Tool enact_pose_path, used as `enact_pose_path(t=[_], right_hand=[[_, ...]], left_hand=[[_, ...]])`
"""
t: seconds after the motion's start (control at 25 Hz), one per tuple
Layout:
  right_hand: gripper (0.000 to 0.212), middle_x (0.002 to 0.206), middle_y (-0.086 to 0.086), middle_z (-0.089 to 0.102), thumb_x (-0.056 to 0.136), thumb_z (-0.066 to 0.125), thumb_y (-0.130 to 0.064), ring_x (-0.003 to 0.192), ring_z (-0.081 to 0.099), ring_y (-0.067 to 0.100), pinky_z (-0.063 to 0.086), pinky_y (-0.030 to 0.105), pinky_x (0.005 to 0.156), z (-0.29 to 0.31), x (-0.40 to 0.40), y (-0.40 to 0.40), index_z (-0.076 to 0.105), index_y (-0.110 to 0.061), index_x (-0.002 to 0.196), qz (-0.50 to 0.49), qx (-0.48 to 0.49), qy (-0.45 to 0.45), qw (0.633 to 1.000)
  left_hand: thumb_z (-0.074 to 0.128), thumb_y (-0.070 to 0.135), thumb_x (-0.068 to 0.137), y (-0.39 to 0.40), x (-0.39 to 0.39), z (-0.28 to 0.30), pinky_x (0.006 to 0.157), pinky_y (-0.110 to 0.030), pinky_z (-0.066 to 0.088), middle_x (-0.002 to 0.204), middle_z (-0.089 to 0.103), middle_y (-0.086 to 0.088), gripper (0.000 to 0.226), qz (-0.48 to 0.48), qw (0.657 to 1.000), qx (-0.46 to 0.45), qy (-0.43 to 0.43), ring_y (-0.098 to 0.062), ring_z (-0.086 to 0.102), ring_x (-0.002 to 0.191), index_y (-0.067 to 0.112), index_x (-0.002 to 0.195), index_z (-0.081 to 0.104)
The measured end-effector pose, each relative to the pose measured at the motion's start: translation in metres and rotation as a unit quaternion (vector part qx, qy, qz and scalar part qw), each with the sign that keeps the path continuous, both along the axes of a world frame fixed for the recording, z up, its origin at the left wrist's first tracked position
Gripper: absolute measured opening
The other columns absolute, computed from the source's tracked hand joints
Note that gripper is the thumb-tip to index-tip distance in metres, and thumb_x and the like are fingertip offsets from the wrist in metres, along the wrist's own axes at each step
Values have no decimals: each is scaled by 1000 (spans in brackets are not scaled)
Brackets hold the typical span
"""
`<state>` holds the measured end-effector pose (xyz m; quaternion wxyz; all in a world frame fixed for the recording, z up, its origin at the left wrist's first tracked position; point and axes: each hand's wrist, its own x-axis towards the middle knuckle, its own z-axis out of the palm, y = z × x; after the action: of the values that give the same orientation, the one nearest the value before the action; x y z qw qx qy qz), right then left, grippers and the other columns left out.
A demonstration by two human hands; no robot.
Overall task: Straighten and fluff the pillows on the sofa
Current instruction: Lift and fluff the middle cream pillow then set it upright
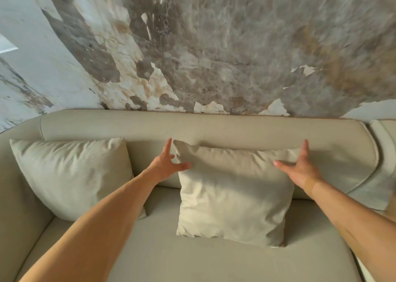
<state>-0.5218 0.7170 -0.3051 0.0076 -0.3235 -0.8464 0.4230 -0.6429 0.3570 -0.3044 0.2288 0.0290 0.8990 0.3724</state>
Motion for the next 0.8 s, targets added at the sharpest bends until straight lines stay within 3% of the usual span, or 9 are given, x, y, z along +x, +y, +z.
enact_pose_path(t=[0.04, 0.12, 0.24, 0.28, 0.4, 0.56, 0.8], right_hand=[[122, 162, 1, 15, 75, 78, -42, 142, 31, 32, 36, 46, 109, -7, -2, 2, -17, -33, 151, -32, -37, 3, 999], [128, 159, -3, 22, 64, 85, -46, 138, 36, 32, 50, 52, 90, -15, -2, 5, -10, -38, 150, -91, -119, -19, 989], [113, 142, 1, 46, 37, 87, -53, 129, 42, 31, 52, 61, 81, -25, -2, 11, 39, -28, 135, -98, -206, -60, 972], [105, 138, 1, 50, 36, 86, -53, 128, 44, 30, 52, 63, 81, -27, -3, 12, 46, -25, 129, -91, -216, -58, 970], [87, 134, -1, 54, 51, 88, -44, 125, 47, 25, 52, 64, 82, -33, -4, 11, 49, -26, 127, -103, -225, -23, 969], [68, 126, -4, 61, 65, 86, -37, 119, 54, 21, 53, 60, 83, -32, 5, 6, 53, -28, 124, -109, -232, 10, 967], [45, 115, -2, 69, 74, 81, -31, 110, 62, 22, 52, 58, 86, -12, 11, -3, 61, -29, 115, -81, -248, 55, 964]], left_hand=[[81, 44, 74, 3, -4, -6, 110, -37, 35, 146, 48, -8, 119, 1, 1000, 12, -8, -29, 46, 133, 35, 155, -6], [83, 37, 74, 8, -9, -14, 104, -36, 39, 141, 50, -10, 113, 13, 999, 37, -10, -27, 50, 124, 30, 156, 5], [83, 30, 76, 13, -14, -20, 93, -40, 49, 134, 53, -4, 87, 38, 997, 67, -4, -23, 53, 110, 27, 145, 30], [82, 27, 77, 14, -15, -20, 89, -41, 52, 132, 53, -4, 81, 41, 997, 69, -1, -24, 53, 110, 26, 141, 34], [81, 18, 78, 19, -14, -23, 72, -40, 59, 128, 51, -3, 69, 67, 992, 107, -12, -27, 54, 109, 23, 133, 40], [82, 19, 76, 21, -7, -25, 77, -51, 60, 127, 51, -4, 68, 83, 991, 105, 8, -31, 57, 109, 21, 130, 41], [83, 21, 75, 16, -4, -8, 76, -49, 60, 126, 53, -5, 64, 69, 992, 87, 52, -32, 60, 104, 19, 123, 41]])
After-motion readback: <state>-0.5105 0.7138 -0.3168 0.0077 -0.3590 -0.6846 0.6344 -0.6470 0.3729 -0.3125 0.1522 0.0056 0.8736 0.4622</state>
